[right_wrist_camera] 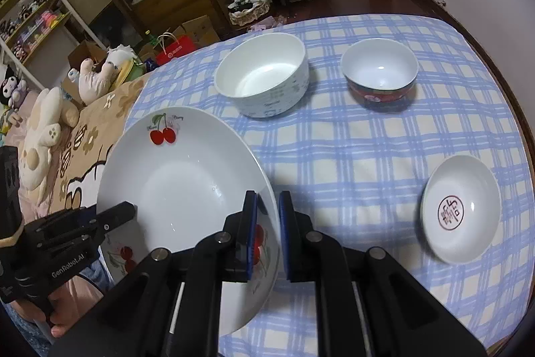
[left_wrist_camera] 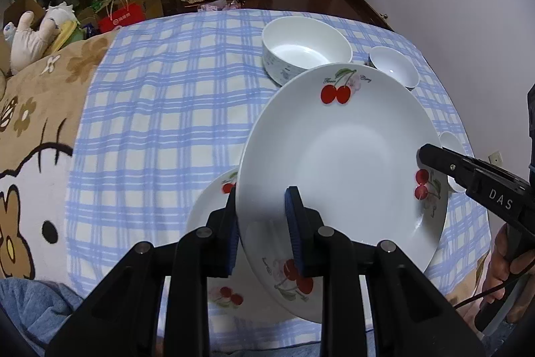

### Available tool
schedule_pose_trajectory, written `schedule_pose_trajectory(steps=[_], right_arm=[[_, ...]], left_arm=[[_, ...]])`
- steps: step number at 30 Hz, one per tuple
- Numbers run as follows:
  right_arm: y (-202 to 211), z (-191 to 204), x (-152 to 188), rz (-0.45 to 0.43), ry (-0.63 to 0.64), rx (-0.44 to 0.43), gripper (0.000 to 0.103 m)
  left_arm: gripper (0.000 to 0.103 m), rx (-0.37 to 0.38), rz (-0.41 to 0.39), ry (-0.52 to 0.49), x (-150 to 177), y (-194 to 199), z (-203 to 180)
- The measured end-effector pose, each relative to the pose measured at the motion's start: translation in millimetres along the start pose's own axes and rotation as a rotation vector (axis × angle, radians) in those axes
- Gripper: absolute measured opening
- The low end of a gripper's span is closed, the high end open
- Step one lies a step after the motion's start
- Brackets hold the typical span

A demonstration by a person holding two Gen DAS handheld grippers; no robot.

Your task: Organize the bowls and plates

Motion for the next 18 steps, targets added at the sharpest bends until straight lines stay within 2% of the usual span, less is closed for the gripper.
schedule_pose_trajectory(steps=[18], right_arm=[[6,50,27,-0.021,0.024,-0.032,0.014]], left_arm=[[0.025,-0.024,-0.041,0.052,32,30,42]])
Point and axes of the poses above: each gripper's, at about its wrist camera, not at the fingertips, and y roughly against the way its jaws point, z to its left, x to its underside, the point moved 10 cm from there along -y, roughly the way its jaws point, and after that the axes turned 4 degrees about x, right-handed, at the moved point
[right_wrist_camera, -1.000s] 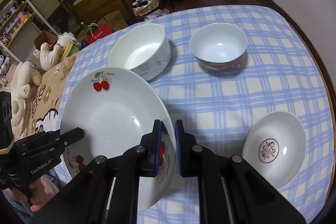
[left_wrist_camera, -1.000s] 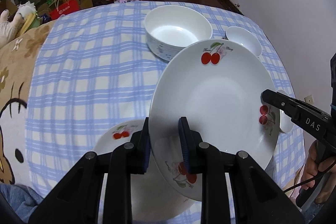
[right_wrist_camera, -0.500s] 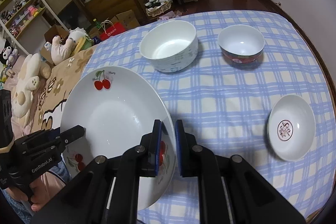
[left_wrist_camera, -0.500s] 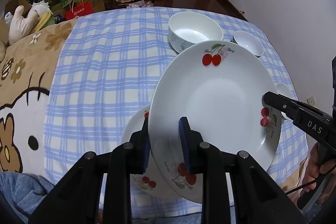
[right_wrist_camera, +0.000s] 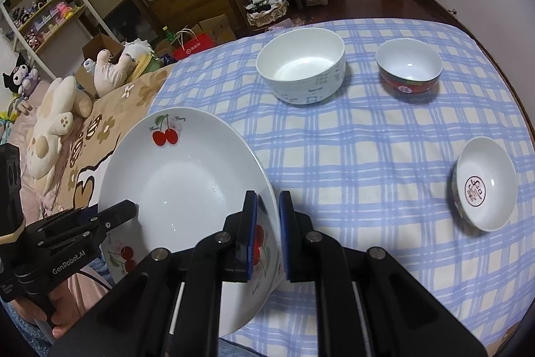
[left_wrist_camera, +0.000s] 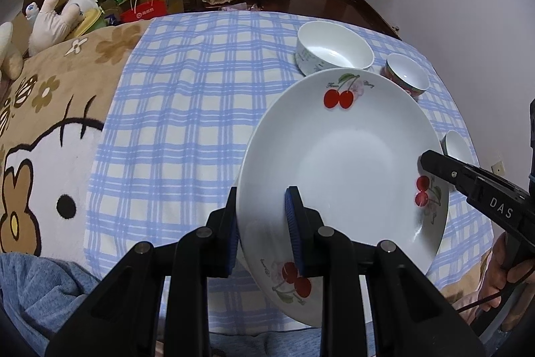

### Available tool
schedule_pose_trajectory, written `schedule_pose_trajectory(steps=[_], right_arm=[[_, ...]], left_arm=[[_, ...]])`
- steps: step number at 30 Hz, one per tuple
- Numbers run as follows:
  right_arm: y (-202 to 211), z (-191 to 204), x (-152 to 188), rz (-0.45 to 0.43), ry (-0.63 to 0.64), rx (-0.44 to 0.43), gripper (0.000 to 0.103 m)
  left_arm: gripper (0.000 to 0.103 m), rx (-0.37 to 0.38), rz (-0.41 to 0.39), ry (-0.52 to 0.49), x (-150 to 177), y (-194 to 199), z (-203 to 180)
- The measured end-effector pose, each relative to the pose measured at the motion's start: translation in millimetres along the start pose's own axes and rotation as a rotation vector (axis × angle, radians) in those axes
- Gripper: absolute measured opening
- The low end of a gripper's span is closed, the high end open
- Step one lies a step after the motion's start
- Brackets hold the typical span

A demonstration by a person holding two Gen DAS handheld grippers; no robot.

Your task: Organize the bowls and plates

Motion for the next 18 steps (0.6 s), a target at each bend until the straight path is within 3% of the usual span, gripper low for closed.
schedule_pose_trajectory(steps=[18], right_arm=[[-37,5,25,0.046,0.001,0.018,0.014]], left_arm=[[0.025,-0.009,0.03,0.029,20,-29,21]])
Point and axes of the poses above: each gripper's, at about its wrist camera, not at the fingertips, and y roughly against the way its jaws point, z to its left, x to its underside, the point moved 10 cm from there along -y, roughly the way its jaws point, and after that the axes turned 4 degrees about x, right-handed, at the moved point
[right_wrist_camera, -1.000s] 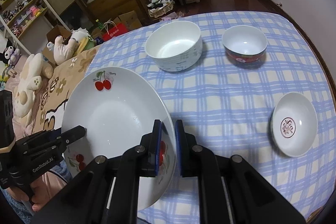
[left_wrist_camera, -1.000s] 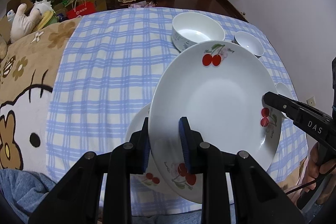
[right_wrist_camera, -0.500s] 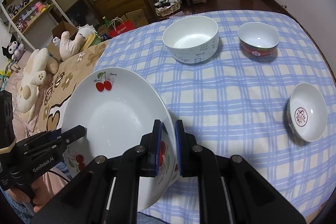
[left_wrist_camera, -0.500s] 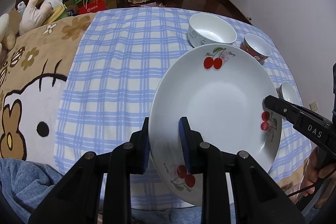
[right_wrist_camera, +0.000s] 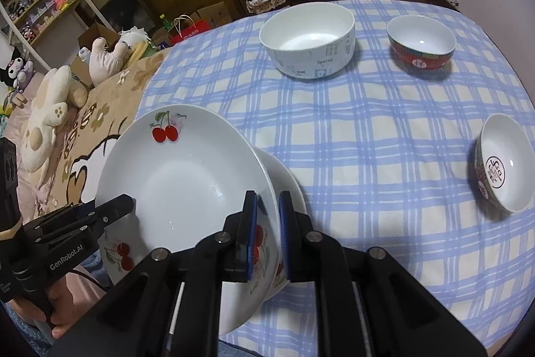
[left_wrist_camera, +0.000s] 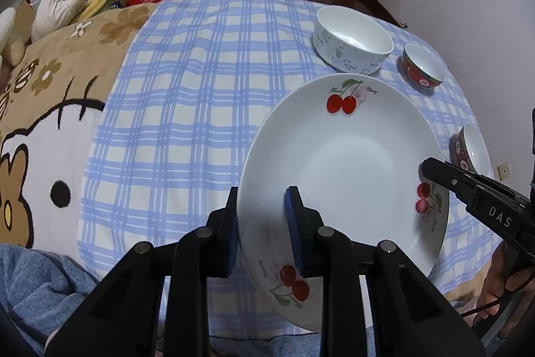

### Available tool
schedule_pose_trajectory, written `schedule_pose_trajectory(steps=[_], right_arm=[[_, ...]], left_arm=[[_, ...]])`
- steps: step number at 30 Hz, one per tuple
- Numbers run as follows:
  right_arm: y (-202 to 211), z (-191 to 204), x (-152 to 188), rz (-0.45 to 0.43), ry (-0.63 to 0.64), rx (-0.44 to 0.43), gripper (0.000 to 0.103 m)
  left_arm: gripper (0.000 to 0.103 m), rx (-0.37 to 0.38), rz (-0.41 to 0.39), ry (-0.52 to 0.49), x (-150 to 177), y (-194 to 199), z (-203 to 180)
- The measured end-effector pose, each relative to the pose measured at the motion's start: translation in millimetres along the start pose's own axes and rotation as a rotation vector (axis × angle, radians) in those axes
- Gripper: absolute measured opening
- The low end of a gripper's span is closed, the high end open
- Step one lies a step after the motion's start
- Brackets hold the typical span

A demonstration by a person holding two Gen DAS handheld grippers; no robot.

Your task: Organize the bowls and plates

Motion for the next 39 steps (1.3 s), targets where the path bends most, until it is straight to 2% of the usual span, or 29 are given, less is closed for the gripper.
schedule_pose_trajectory(steps=[12,24,39], right_arm=[[-30,-8,14,0.05,-0.01,0.01,0.014],[-48,-16,19,0.064,-0.036,0.026,0.015],[-63,-13,19,0.062,-0.042,0.033,0.015]], left_arm=[[0.025,-0.01,0.062,0.005,11,-29,5],[0.027,-0.01,0.111,0.019,15,-51,8],[0.029,-0.035,0.128,0.042,11,-68,17]])
Point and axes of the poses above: each gripper's, at about its wrist camera, not at the fingertips, and y roughly against the way its jaws point, z to its left, x to its underside, the point moved 10 cm from there along -y, roughly the way its jaws point, and after that the axes turned 4 degrees about x, right-handed, at the moved point
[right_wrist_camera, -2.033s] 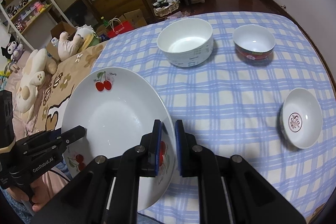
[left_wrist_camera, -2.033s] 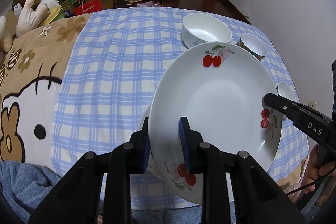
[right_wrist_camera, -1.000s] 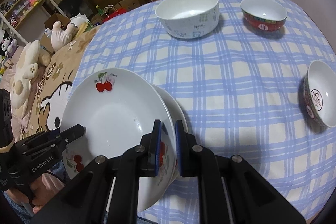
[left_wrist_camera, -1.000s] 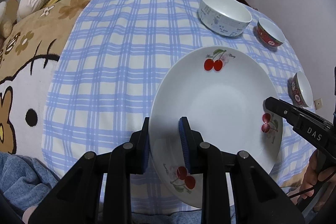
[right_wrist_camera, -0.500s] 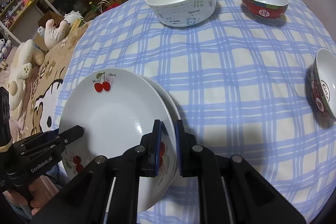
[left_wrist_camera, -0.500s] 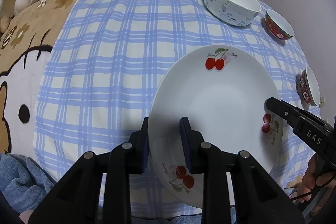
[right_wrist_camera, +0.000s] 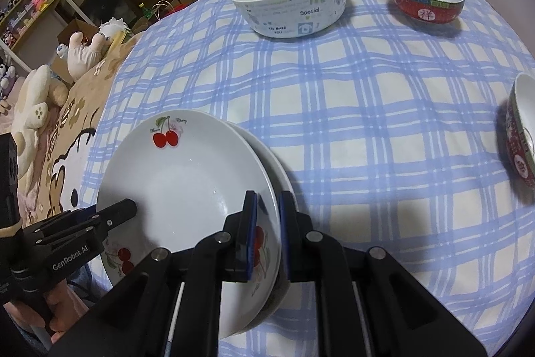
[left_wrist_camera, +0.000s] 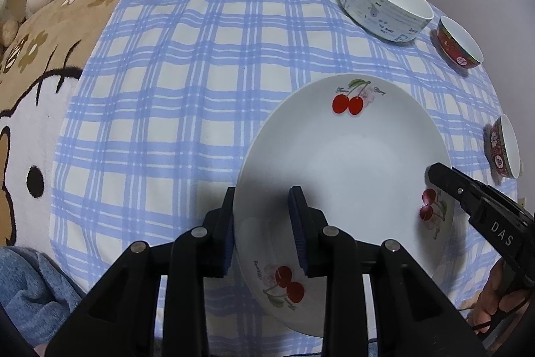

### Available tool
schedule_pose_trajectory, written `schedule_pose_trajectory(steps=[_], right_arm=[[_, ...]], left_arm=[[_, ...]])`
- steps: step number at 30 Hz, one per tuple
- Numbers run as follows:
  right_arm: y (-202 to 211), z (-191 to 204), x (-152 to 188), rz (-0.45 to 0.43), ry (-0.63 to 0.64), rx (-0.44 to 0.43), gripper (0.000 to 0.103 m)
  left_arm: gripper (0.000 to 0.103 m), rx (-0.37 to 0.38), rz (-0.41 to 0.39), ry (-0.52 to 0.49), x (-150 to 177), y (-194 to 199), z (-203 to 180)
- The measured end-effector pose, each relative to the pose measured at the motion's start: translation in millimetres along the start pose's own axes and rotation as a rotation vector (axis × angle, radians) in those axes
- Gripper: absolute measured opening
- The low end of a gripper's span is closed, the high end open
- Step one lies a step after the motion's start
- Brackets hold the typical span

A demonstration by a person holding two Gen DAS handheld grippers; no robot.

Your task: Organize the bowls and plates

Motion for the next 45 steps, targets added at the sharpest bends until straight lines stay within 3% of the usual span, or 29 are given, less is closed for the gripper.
schedule_pose_trajectory(steps=[12,31,33,43,45], right_arm=[[-1,3,2,-0.016,0.015,0.002,0.017],[25,-5,17,-0.091,0.002,0.009,0.017],[29,-8,17,-0.113,0.019,0.034,0.022],[60,-6,10,-0.193,0.015,0.0,0.024],[66,-6,9,-0.207,0.022,0.012,0.032]], left_arm=[[0.029,-0.001,0.015,0.01,0,-7,6],[0.029,-0.009,-0.075,-0.044,1,27,-4],[0.029,-0.004,-0.083,-0.047,0,30,-6],[0.031,-0.013,-0.116,-0.072,0,42,-10],[0.034,-0.005,-0.138,-0.08,0,48,-13]])
Point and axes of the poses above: each gripper's, at about its wrist camera, not at the fingertips, and y roughly against the way its jaws point, z to its left, x to its underside, the point moved 10 cm from there along -y, roughly the way its jaws point, and after that the axes turned 4 degrees about x, right-handed, at the moved point
